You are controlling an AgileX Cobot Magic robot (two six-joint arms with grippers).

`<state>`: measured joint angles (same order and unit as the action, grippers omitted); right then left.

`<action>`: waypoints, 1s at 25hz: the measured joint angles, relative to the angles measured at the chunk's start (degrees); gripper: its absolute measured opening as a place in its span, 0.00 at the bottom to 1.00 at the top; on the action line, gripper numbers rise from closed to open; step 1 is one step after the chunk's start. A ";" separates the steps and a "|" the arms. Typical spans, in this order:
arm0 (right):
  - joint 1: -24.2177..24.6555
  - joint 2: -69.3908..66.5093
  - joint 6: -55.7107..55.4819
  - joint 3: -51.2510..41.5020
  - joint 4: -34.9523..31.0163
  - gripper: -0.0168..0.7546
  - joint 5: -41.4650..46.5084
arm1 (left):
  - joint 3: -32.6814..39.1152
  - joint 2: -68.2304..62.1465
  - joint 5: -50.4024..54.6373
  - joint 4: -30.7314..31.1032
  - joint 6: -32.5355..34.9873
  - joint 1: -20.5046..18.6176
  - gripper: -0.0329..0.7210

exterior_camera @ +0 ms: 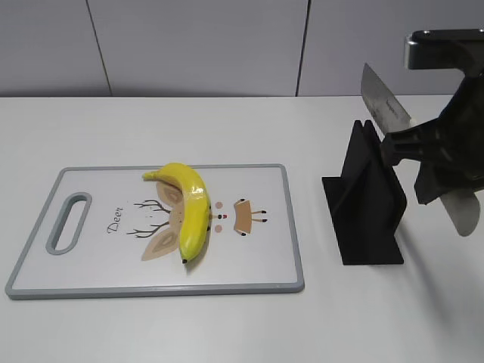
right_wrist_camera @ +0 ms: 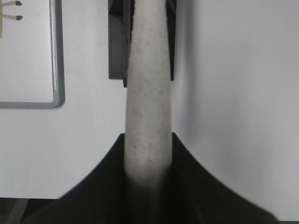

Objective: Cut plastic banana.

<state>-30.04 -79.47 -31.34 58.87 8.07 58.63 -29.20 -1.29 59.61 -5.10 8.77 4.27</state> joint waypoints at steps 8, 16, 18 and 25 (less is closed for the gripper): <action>0.00 0.00 -0.74 -3.60 0.11 0.23 -4.19 | 0.00 0.06 0.00 0.00 -0.07 0.00 0.80; 0.00 0.00 -0.81 -6.93 0.11 0.23 -7.59 | 0.00 0.06 0.00 0.00 -0.07 0.00 0.77; 0.00 0.00 -0.81 -6.94 0.11 0.23 -7.88 | 0.00 0.06 0.00 0.00 -0.07 0.00 0.77; 0.00 -2.71 -0.83 -6.94 0.04 0.23 -8.49 | 0.00 0.06 0.00 0.00 -0.07 0.00 0.74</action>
<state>-30.04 -82.18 -32.16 51.93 8.12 50.14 -29.20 -1.24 59.61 -5.10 8.70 4.27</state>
